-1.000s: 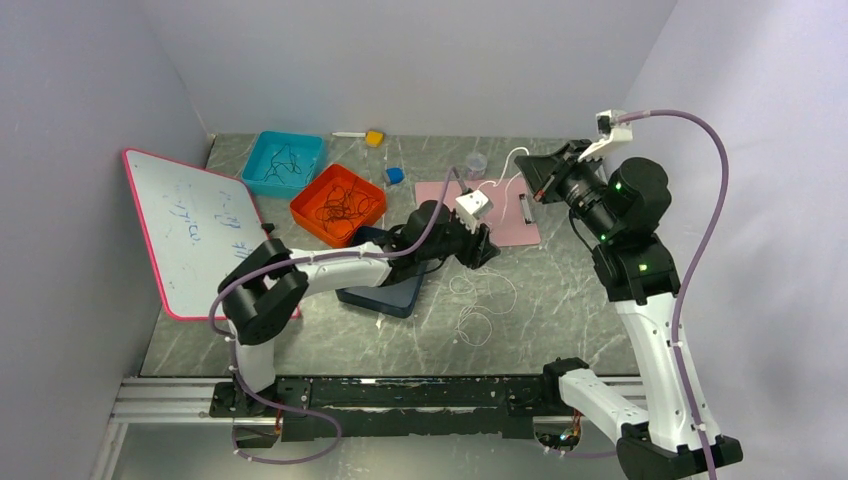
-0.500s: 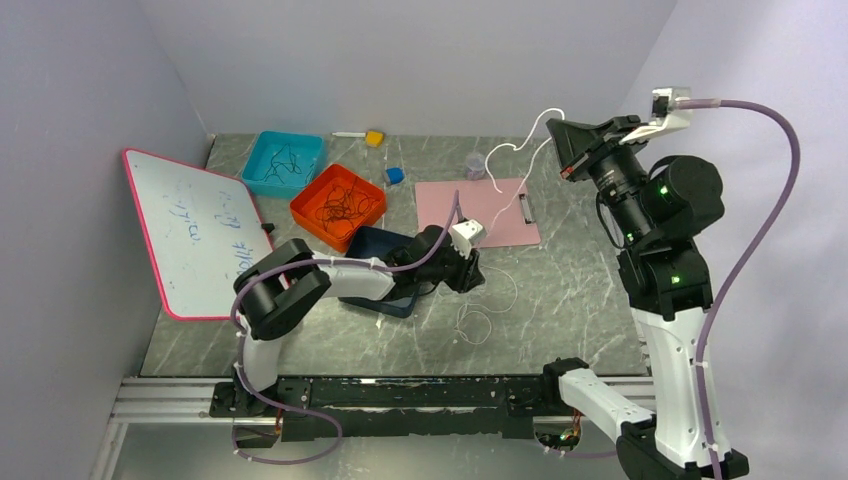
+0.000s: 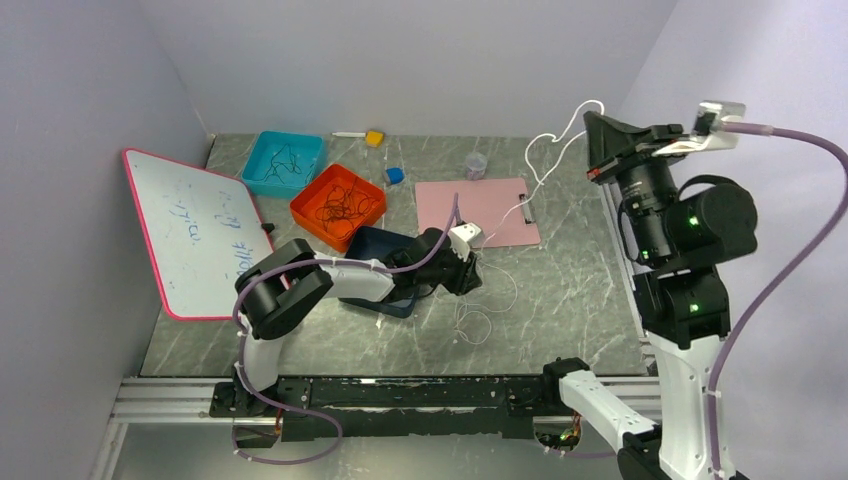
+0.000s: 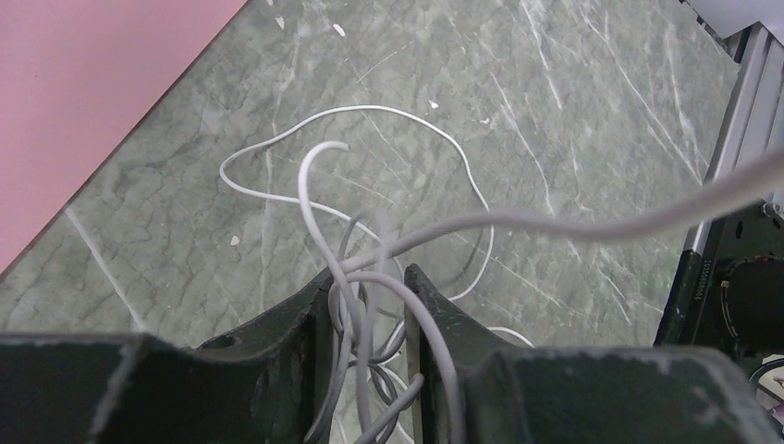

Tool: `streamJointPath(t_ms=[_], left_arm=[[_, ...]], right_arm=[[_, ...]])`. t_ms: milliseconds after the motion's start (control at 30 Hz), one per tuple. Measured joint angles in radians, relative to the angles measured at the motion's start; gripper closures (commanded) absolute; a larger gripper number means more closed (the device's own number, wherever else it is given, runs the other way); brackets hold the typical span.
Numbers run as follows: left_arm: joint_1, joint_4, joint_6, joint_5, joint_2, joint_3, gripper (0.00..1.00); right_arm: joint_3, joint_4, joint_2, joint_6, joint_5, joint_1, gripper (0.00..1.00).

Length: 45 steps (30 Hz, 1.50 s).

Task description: Untangle the cables

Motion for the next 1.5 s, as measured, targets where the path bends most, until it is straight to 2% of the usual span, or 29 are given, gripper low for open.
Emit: streamJointPath(t_ms=[367, 433, 667, 833, 1233, 1500], left_arm=[[0.0, 0.003, -0.017, -0.01, 0.011, -0.034, 0.75], [0.0, 0.002, -0.018, -0.012, 0.011, -0.035, 0.72], [0.0, -0.024, -0.018, -0.027, 0.0, -0.035, 0.45], [0.0, -0.074, -0.011, -0.065, -0.092, -0.035, 0.34], [0.002, -0.126, 0.009, -0.232, -0.418, -0.066, 0.31], [0.071, -0.193, 0.005, -0.303, -0.561, -0.145, 0.31]], right_arm=[[0.084, 0.075, -0.053, -0.07, 0.133, 0.0, 1.0], [0.087, 0.079, -0.054, -0.077, 0.142, 0.0, 1.0], [0.061, 0.069, -0.05, -0.082, 0.152, 0.0, 1.0], [0.025, 0.05, -0.049, -0.082, 0.148, 0.0, 1.0], [-0.013, 0.024, 0.003, -0.08, 0.024, 0.0, 1.0], [-0.023, 0.047, 0.105, -0.052, -0.106, 0.0, 1.0]])
